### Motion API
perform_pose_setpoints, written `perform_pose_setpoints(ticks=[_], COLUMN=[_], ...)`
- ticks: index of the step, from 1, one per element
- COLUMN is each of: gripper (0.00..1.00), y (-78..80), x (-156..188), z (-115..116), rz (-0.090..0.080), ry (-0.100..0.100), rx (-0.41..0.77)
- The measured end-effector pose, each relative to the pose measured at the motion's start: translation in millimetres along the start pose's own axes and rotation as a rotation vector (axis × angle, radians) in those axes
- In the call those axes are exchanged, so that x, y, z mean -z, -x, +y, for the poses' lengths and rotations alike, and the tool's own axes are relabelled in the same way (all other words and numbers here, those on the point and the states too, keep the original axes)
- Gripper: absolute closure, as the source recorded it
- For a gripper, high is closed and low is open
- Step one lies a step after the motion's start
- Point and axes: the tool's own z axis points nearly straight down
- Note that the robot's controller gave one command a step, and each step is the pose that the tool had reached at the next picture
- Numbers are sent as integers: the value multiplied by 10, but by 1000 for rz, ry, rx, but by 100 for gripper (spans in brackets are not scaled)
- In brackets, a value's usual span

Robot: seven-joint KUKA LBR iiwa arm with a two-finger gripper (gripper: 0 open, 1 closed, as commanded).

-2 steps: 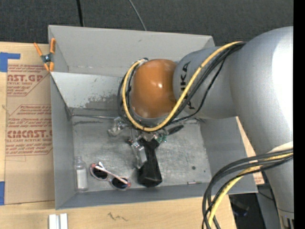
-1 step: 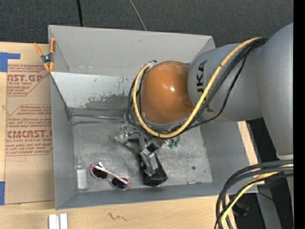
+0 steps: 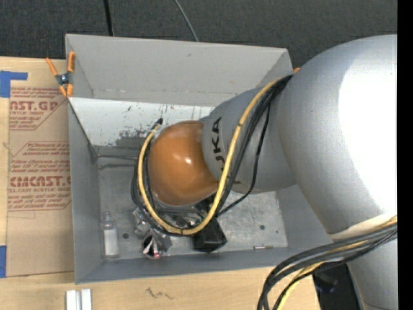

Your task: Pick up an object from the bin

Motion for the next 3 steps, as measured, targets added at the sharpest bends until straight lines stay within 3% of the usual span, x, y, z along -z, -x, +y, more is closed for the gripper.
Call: perform_pose_setpoints(ticks=[1,2,3], gripper=[100,100,100], y=[-1,3,-37], x=[0,511,1187], z=[-1,7,53], rz=[0,11,8], ry=[0,4,3], rx=[0,18,-1])
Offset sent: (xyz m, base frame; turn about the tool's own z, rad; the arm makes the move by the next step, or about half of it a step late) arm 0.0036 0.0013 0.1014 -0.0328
